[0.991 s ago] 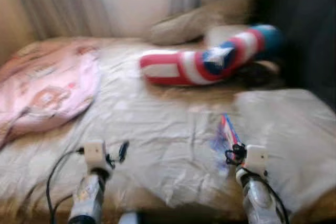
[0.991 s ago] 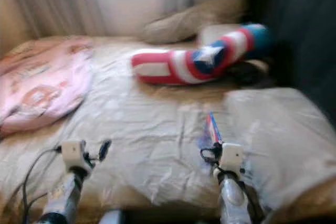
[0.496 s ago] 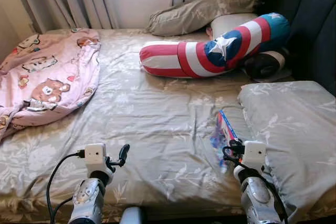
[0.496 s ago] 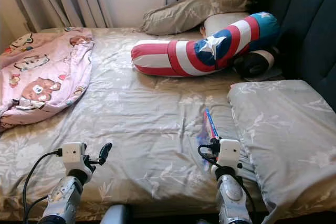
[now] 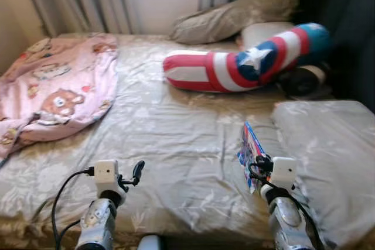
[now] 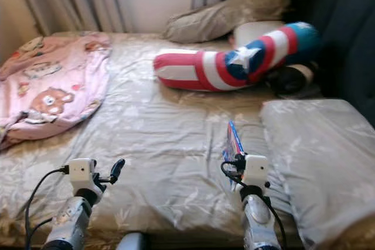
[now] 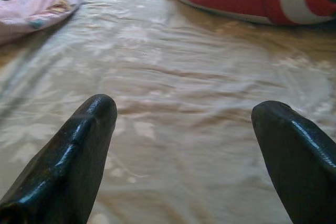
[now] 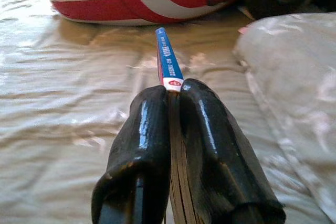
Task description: Clean up the room
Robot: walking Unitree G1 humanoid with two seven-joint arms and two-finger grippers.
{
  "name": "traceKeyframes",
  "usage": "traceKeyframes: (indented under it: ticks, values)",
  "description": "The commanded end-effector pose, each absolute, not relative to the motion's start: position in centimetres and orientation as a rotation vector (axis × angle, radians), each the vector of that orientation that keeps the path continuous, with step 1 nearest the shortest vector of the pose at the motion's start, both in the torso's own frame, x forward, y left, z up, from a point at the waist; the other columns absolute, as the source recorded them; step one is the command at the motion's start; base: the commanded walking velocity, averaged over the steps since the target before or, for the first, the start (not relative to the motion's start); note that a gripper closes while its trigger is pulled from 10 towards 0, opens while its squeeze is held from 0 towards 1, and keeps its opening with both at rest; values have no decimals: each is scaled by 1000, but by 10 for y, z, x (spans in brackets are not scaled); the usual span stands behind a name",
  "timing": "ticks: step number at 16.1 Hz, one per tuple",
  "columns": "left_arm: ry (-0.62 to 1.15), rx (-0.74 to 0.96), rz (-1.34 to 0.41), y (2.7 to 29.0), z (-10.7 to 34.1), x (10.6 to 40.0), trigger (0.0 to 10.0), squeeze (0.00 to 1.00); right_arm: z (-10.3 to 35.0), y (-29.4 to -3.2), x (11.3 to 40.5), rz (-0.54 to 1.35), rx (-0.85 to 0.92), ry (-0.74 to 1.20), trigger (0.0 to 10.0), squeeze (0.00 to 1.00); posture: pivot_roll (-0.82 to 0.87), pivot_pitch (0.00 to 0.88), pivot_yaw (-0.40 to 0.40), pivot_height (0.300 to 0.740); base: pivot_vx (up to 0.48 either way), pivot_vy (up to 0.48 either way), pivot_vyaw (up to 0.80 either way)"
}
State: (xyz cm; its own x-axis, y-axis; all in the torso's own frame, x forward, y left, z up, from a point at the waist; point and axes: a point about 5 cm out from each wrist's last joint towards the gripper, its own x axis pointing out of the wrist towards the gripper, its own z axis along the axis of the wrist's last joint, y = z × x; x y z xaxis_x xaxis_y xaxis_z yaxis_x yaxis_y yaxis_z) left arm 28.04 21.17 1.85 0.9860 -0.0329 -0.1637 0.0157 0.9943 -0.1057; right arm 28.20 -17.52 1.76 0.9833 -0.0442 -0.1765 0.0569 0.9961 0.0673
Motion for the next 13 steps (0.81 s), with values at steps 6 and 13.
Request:
traceKeyframes:
  ticks: [6,13]
  values:
    - [159,-98,-40,211,21,282,10000,0,28,-185,293,-85,28,145,10000,0,-18,0,3,650,156,0,0]
    - [143,-64,-42,226,25,275,10000,0,28,-180,308,-140,254,203,10000,0,26,0,43,650,0,0,0]
